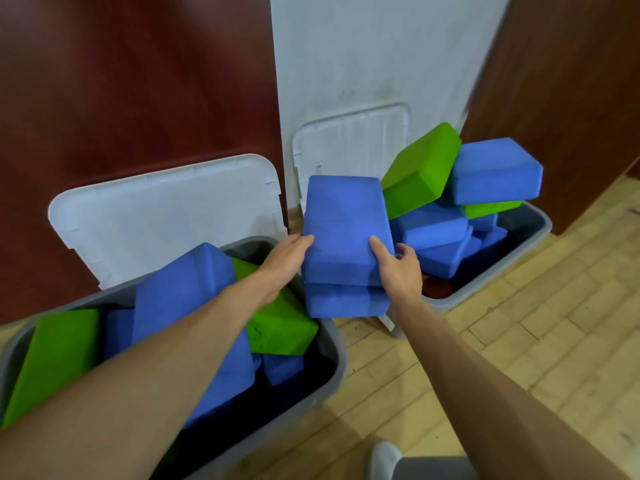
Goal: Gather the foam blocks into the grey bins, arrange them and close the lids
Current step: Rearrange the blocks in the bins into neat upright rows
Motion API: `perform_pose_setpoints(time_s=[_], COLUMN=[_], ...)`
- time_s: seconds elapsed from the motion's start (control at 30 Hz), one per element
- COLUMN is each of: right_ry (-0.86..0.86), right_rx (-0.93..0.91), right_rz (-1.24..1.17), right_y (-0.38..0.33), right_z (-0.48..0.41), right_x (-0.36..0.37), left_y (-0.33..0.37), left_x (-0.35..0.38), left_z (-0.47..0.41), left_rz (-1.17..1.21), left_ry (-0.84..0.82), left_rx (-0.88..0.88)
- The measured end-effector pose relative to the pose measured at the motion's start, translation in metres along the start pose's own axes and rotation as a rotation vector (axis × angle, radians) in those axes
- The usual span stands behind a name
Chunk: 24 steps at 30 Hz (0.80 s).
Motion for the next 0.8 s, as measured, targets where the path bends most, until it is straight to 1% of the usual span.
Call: perform_pose_setpoints(time_s=[0.07, 0.13, 0.2, 0.23, 0.27, 0.3, 0.33, 0.4, 0.43, 0.47, 0.53, 0.57, 0.6, 0.63, 0.7, 0.77, 0.8], right_ry=[0.047, 0.146, 0.271, 0.284, 0.239, 0.144, 0.023, -0.221, -0.317, -0.398, -0.535, -0.577, -0.592, -0.595, -0.580, -0.538, -0.507], right_rx=[-0.049, -0.124, -0.284, -0.389, -0.491, -0.563, -0.597, -0.581, -0.531, -0.454, -0.232, -0.128, -0.067, -0.044, -0.063, -0.190, -0.282], right_rz=[0.043, 0.112, 0.238, 0.282, 0.308, 0.329, 0.379, 0.569, 0.656, 0.706, 0.707, 0.707, 0.735, 0.776, 0.782, 0.773, 0.764], right_y=[-0.006, -0.015, -0.034, -0.046, -0.056, -0.063, -0.065, -0.052, -0.039, -0.023, 0.015, 0.032, 0.045, 0.052, 0.052, 0.037, 0.025], right_z=[0.010, 0.025, 0.049, 0.065, 0.080, 0.093, 0.105, 0.124, 0.131, 0.136, 0.144, 0.149, 0.151, 0.155, 0.159, 0.164, 0.167], right_x=[-0.007, -0.016, -0.016, -0.009, 0.006, 0.026, 0.049, 0.102, 0.123, 0.139, 0.161, 0.167, 0.172, 0.176, 0.183, 0.192, 0.195], left_y=[0.009, 0.019, 0.026, 0.031, 0.036, 0.040, 0.042, 0.043, 0.039, 0.033, 0.013, 0.001, -0.010, -0.022, -0.046, -0.070, -0.081], left_x=[-0.006, -0.016, -0.027, -0.036, -0.047, -0.059, -0.074, -0.106, -0.123, -0.139, -0.170, -0.187, -0.205, -0.223, -0.254, -0.274, -0.280], left_z=[0.008, 0.017, 0.029, 0.038, 0.047, 0.057, 0.067, 0.088, 0.098, 0.109, 0.128, 0.138, 0.149, 0.159, 0.183, 0.211, 0.227], left_rz=[-0.018, -0.044, -0.122, -0.163, -0.196, -0.219, -0.241, -0.284, -0.309, -0.341, -0.412, -0.448, -0.489, -0.536, -0.688, -0.811, -0.809], left_ry=[-0.002, 0.003, -0.007, -0.011, -0.008, 0.003, 0.026, 0.103, 0.143, 0.174, 0.218, 0.243, 0.277, 0.314, 0.358, 0.388, 0.408], left_rx=[0.024, 0.058, 0.084, 0.091, 0.102, 0.119, 0.131, 0.158, 0.161, 0.150, 0.112, 0.084, 0.051, 0.008, -0.123, -0.297, -0.372])
Point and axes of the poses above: each hand's wrist, its own z-axis away from the middle knuckle, its own x-axis out of the palm, y = z × x, the point moved 10 cm from there along -z, towards the middle knuckle, and after that the axes turned 12 degrees about x, right-handed, at the moved point
